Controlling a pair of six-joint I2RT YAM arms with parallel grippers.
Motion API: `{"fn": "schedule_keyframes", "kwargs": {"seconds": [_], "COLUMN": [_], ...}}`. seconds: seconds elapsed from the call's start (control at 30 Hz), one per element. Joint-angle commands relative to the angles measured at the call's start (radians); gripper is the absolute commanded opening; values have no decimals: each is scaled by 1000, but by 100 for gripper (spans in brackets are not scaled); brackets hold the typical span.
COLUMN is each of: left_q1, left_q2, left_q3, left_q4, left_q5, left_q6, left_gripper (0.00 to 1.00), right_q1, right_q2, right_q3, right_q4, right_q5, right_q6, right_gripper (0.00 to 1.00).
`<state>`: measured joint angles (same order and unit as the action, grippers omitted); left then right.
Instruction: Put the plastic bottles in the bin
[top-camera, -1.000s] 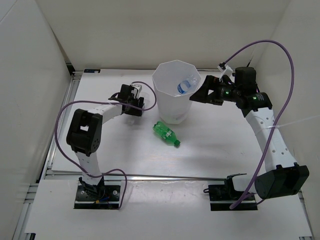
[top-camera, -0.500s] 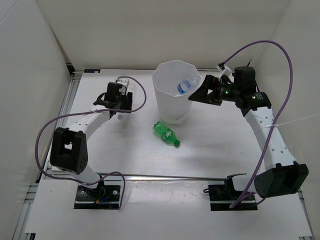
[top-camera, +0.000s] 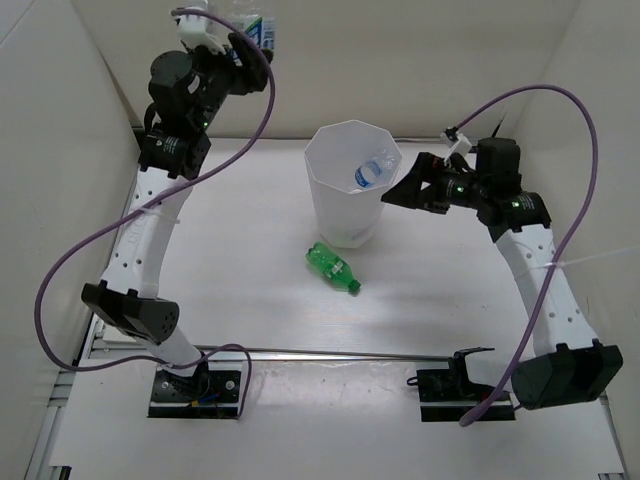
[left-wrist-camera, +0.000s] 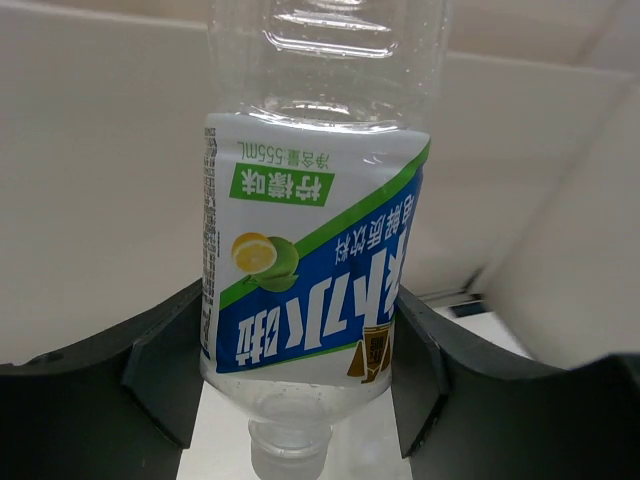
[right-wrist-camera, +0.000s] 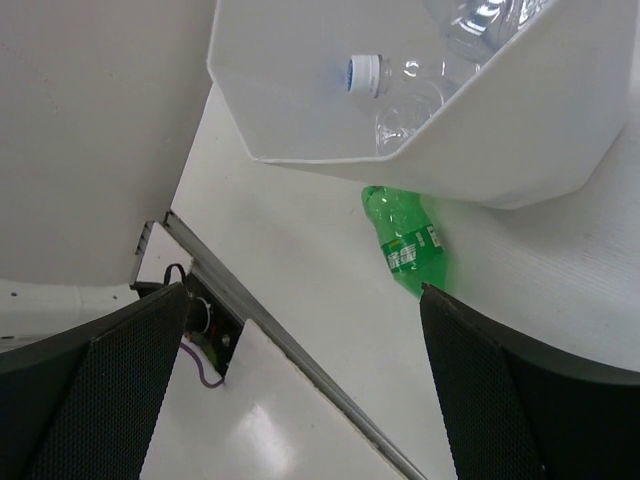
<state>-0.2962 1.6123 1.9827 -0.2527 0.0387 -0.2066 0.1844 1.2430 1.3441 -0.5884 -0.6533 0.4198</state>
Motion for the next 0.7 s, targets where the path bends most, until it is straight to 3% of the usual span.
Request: {"fn": "schedule_keyframes", "kwargs": {"seconds": [0.0,0.17,0.4,0.53,0.6,0.67], "left_q1": [-67,-201,-231,-244,-253,-253], "left_q2": [86,202,278,278,288,288], "left_q3": [85,139,70,41,41,41], "left_q4": [-25,-25,-25,-25,-25,-25], "left_q5": [168,263,440,420,420,420], "left_q6": [-103,-68,-77,-51,-51,-51], "left_gripper": [28,30,35,37,43,54], "right_q1": [-34,-140,-152,-152,-152,-152], "right_q2": [-92,-126,-181,-229,-241,-251], "right_q3": [27,121,190,171,161,152], "right_q4": [24,-8,-74,-111,-123,-123], "right_q5": [29,-11,-2,35,46,56], "right_q6": [4,27,7,-19,-29,-38], "right_gripper": [100,100,100,100,100,100]}}
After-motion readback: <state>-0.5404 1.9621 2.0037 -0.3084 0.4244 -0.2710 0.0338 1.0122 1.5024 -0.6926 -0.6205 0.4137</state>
